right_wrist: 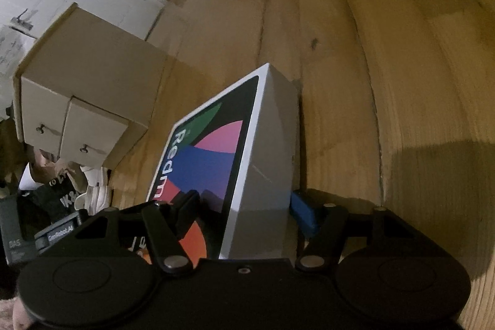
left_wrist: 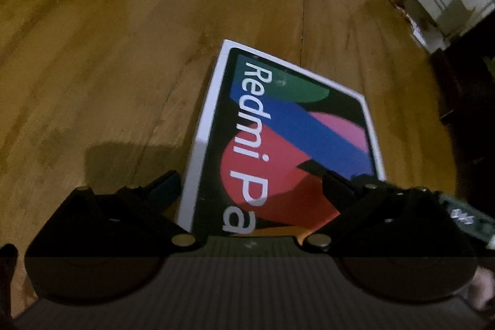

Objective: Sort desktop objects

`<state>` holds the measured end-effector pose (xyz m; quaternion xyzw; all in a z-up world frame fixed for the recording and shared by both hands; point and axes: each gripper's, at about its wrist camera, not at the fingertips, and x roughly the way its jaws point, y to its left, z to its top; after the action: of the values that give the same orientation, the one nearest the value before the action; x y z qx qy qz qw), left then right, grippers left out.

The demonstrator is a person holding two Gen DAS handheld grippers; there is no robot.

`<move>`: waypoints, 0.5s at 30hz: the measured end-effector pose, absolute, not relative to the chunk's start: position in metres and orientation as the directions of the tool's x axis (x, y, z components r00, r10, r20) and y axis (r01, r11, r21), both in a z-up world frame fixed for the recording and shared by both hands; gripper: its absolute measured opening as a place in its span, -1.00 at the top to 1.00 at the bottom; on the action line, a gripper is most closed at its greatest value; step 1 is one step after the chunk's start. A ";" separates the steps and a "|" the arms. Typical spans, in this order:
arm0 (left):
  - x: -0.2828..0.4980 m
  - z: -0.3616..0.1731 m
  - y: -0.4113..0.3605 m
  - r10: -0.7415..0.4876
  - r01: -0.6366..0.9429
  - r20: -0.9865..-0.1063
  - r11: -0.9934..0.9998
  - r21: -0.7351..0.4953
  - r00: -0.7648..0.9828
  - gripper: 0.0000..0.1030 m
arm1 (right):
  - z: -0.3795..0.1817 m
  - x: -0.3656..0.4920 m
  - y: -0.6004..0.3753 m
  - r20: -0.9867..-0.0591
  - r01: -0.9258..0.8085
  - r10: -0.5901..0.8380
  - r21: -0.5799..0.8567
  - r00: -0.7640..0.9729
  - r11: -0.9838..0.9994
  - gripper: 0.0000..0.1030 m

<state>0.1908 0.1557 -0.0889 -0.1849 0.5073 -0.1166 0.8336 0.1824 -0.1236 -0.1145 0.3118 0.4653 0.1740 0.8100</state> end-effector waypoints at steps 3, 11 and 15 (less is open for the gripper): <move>0.183 -0.084 0.157 -0.383 0.014 -0.793 0.903 -0.429 0.474 -0.93 | -0.104 0.173 -0.117 -0.644 -0.017 0.550 0.641 0.531 0.767 -0.35; 0.172 -0.073 0.161 -0.396 0.013 -0.764 0.891 -0.454 0.510 -0.93 | -0.096 0.163 -0.116 -0.650 -0.028 0.530 0.617 0.545 0.786 -0.35; 0.178 -0.075 0.162 -0.407 0.018 -0.764 0.887 -0.461 0.501 -0.93 | -0.096 0.163 -0.116 -0.657 -0.011 0.525 0.618 0.541 0.786 -0.36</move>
<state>0.1780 0.1622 -0.0746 -0.2011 0.4832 -0.1262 0.8427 0.1630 -0.1156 -0.0956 0.2845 0.4511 0.1615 0.8303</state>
